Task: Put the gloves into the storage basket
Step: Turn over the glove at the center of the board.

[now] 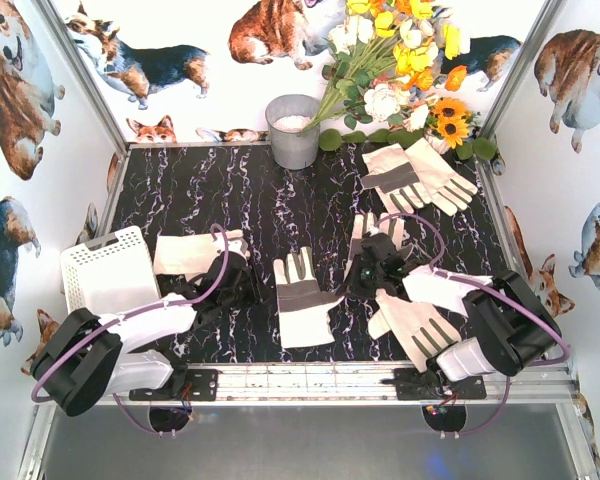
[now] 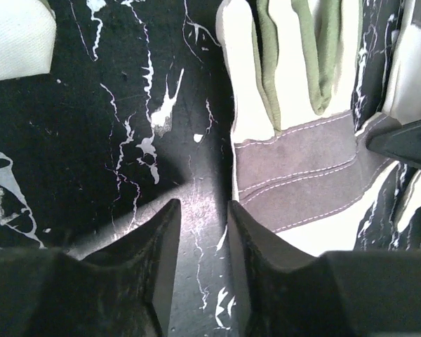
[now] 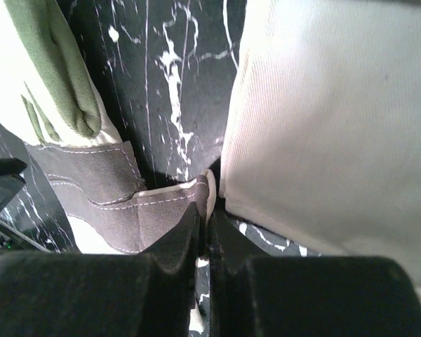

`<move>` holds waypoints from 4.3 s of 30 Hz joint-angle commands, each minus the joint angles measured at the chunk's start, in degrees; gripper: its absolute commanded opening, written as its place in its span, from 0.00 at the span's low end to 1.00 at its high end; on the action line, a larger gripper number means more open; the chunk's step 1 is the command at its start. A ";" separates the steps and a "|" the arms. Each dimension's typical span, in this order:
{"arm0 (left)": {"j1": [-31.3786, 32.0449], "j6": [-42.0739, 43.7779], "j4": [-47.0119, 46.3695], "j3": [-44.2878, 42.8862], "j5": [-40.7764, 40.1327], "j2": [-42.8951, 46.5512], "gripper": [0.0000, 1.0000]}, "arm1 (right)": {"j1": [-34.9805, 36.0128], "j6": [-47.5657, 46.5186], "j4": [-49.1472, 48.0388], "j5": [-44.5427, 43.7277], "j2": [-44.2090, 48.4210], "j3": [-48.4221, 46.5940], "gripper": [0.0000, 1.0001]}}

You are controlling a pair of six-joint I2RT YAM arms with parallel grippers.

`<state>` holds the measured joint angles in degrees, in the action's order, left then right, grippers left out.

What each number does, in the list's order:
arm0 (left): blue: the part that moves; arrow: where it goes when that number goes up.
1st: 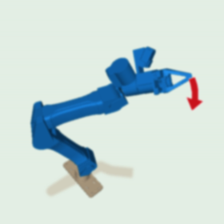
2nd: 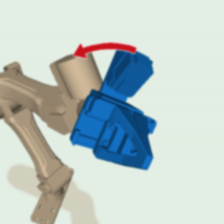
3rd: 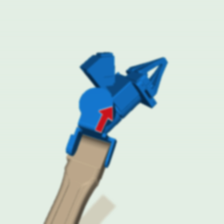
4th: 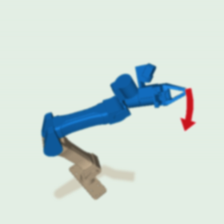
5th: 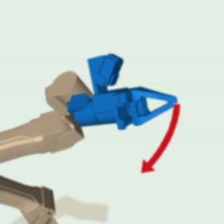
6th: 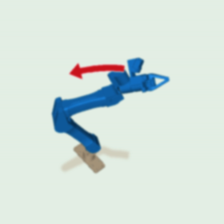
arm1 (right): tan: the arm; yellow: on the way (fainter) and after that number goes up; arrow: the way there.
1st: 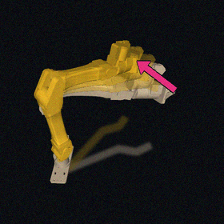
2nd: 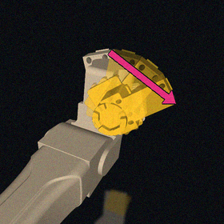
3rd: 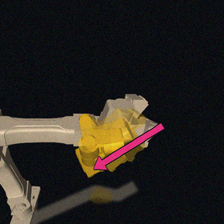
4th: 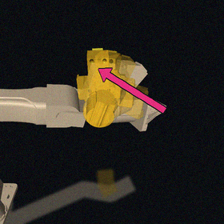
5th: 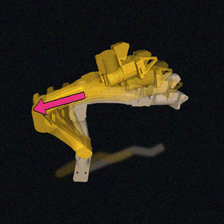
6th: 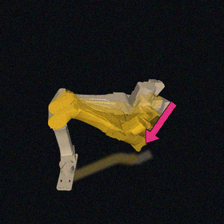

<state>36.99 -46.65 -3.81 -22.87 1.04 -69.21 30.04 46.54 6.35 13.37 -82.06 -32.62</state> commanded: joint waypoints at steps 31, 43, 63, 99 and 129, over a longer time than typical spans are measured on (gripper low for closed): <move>4.01 -0.99 -5.80 -1.12 -5.07 -6.82 0.51 | 5.35 1.57 4.66 -1.41 9.11 -0.44 0.00; 3.96 -1.40 -6.65 0.52 -6.20 -5.71 0.39 | 5.38 2.06 4.22 -1.59 8.85 -0.25 0.00; 3.78 7.47 2.60 -13.22 -9.38 5.93 0.00 | 5.38 -4.38 20.38 -8.51 24.46 -14.47 0.00; 2.57 11.90 6.53 -13.15 -13.11 -11.16 0.00 | 10.30 -0.13 8.41 -6.85 1.55 -4.83 0.00; 3.79 4.44 -7.58 -14.37 -1.51 -22.11 0.18 | 3.75 -0.60 18.33 -17.63 9.42 0.86 0.08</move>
<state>40.69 -42.33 -11.42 -36.86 0.91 -91.46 34.30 46.85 23.55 -2.92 -73.69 -32.84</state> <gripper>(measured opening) 0.112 0.057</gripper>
